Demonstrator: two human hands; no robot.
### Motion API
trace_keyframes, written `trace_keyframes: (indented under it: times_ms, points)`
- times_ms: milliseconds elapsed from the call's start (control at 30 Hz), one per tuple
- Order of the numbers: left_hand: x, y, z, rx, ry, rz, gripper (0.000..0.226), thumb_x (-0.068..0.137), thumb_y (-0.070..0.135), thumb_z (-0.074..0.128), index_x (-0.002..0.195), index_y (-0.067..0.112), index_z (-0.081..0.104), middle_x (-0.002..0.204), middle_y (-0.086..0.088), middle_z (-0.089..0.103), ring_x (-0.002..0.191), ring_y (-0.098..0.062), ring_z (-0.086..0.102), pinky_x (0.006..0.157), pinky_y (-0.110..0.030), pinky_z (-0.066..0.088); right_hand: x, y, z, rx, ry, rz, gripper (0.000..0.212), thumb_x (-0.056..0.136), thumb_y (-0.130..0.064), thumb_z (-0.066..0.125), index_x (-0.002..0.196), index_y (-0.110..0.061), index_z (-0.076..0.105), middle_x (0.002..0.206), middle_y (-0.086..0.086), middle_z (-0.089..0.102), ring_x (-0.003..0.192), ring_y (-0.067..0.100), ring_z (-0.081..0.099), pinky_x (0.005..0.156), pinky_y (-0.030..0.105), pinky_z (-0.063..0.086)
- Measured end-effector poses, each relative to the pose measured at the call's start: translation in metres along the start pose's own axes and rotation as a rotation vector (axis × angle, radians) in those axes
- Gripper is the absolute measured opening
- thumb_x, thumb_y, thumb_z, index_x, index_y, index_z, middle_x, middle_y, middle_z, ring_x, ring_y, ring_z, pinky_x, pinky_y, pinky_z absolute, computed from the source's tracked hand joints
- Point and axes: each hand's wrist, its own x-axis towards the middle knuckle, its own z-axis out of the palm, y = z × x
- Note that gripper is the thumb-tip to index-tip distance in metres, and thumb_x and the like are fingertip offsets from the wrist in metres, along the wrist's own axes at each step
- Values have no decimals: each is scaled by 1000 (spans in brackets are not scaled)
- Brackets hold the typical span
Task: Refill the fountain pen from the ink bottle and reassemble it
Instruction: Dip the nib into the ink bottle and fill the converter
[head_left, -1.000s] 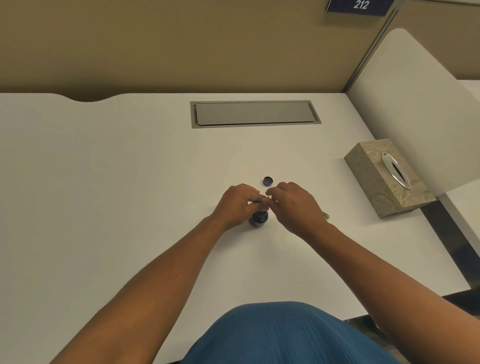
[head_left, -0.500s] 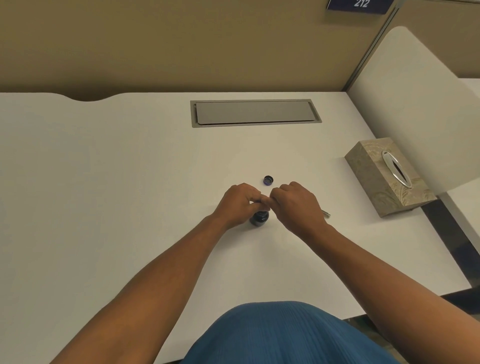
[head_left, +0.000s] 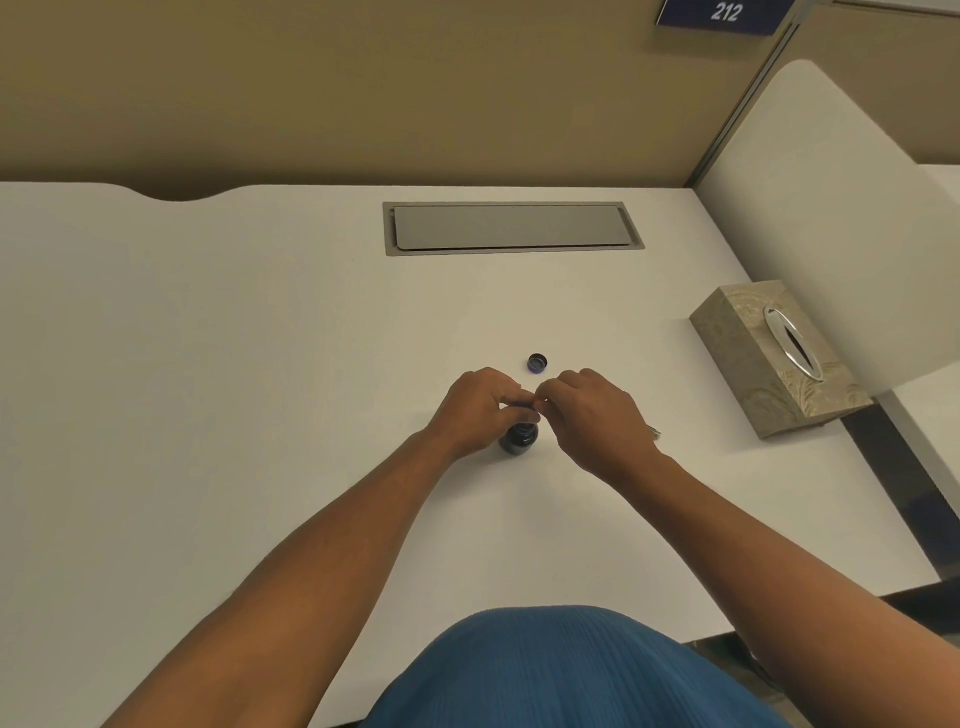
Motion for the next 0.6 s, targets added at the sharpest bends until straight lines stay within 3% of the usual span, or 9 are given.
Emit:
trace_keyframes:
  times_ms: [200,333,400,600]
  points:
    - [-1,2,-2,-6,-8,38,17,84,19,74,95,31,80,89,-5,75,95,-23,63,86,-47,51,0,-3,-1,25,36,57,31,96,-33,60,74,-12,59,68,2,56,65,26,51,47,33,41]
    - [2,-2,-2,-23,-30,12,19,85,21,75,100,32,80,92,0,76,95,-18,64,88,-45,51,2,0,-5,55,-45,82,27,100,-38,51,105,-18,70,91,2,67,86,27,60,62,39,51]
    - [4,-3,-2,-17,-31,-1,18,85,23,75,101,30,80,95,0,76,96,-17,64,89,-44,51,1,3,-6,88,-20,25,24,98,-30,57,116,-18,68,95,3,70,87,29,62,60,40,52]
    - [7,-4,-1,16,-68,-4,15,85,26,71,95,23,81,91,0,76,95,-19,65,88,-47,51,3,7,-3,110,-1,-47,10,93,-17,62,95,-21,71,84,0,66,74,25,58,52,39,49]
